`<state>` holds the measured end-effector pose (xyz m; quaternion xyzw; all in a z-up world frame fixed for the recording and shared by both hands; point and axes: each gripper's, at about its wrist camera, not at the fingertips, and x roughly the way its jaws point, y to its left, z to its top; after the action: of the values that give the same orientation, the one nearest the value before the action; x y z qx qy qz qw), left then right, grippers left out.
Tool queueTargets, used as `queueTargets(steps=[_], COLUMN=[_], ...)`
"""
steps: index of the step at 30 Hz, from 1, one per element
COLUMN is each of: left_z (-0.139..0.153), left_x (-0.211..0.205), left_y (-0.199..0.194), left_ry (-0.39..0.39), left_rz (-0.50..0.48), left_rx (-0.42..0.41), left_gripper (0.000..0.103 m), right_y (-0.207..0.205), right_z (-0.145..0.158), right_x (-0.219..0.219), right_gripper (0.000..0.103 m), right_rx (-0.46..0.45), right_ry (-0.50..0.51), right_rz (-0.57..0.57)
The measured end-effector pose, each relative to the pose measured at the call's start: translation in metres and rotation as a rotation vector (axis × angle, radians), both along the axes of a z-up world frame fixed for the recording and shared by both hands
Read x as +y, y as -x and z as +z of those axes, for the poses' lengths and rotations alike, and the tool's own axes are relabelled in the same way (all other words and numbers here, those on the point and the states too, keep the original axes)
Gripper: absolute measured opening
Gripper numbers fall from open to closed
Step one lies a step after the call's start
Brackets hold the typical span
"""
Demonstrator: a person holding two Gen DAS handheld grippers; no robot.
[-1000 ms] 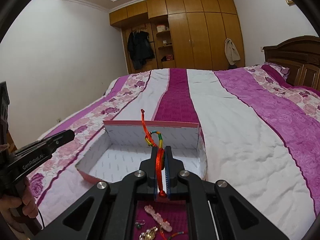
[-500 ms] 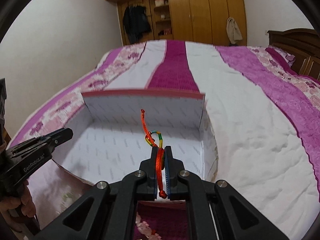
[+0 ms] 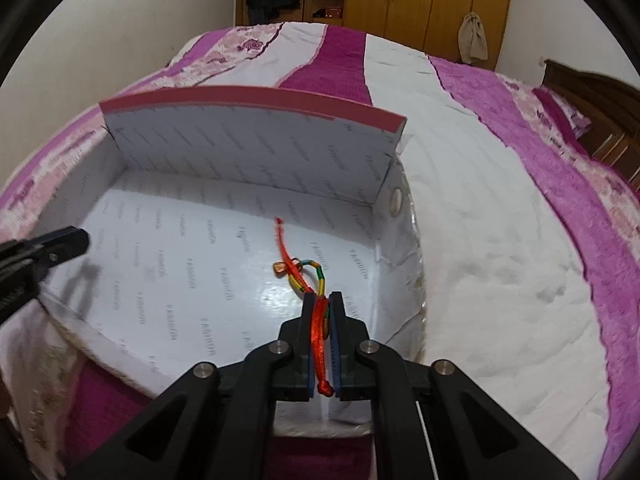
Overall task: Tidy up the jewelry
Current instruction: 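Carry the pendant and string bracelet in both grippers over the open box, then open both grippers to drop the pendant and string bracelet into the box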
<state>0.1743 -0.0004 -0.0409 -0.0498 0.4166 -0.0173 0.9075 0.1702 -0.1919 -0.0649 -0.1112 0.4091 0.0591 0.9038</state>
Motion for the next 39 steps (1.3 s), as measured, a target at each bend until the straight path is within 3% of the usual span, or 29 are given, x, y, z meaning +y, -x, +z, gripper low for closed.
queueTargets(steps=[3, 7, 10, 13, 15, 17, 18, 26, 39], left_z=[0.0, 0.001, 0.003, 0.007, 0.011, 0.014, 0.016, 0.043, 0.089], left_x=[-0.004, -0.005, -0.003, -0.002, 0.0, 0.001, 0.002, 0.005, 0.002], left_y=[0.003, -0.001, -0.002, -0.001, 0.002, 0.005, 0.007, 0.033, 0.093], left_ry=[-0.022, -0.043, -0.017, -0.004, 0.009, 0.017, 0.02, 0.008, -0.026], left_rz=[-0.002, -0.001, -0.01, -0.009, -0.011, -0.007, -0.005, -0.008, -0.047], left_rx=[-0.009, -0.005, 0.005, 0.006, -0.002, -0.005, -0.006, -0.094, -0.266], left_gripper=[0.006, 0.007, 0.015, 0.038, 0.041, 0.042, 0.042, 0.043, 0.05], right_y=[-0.006, -0.011, -0.013, -0.011, -0.005, 0.002, 0.006, 0.037, 0.102], right_z=[-0.002, 0.001, 0.004, 0.008, 0.013, 0.018, 0.023, 0.053, 0.111], right_x=[-0.006, -0.013, -0.015, -0.013, -0.009, -0.005, -0.004, -0.006, -0.024], right_gripper=[0.006, 0.005, 0.006, 0.017, 0.04, 0.054, 0.056, 0.059, 0.066], right_rx=[0.005, 0.03, 0.038, 0.05, 0.038, 0.013, -0.001, -0.054, -0.256], right_ry=[0.027, -0.01, -0.04, -0.077, -0.095, -0.093, -0.099, -0.241, -0.412], right_rz=[-0.01, -0.013, -0.011, 0.0, 0.025, 0.036, 0.044, 0.057, 0.037])
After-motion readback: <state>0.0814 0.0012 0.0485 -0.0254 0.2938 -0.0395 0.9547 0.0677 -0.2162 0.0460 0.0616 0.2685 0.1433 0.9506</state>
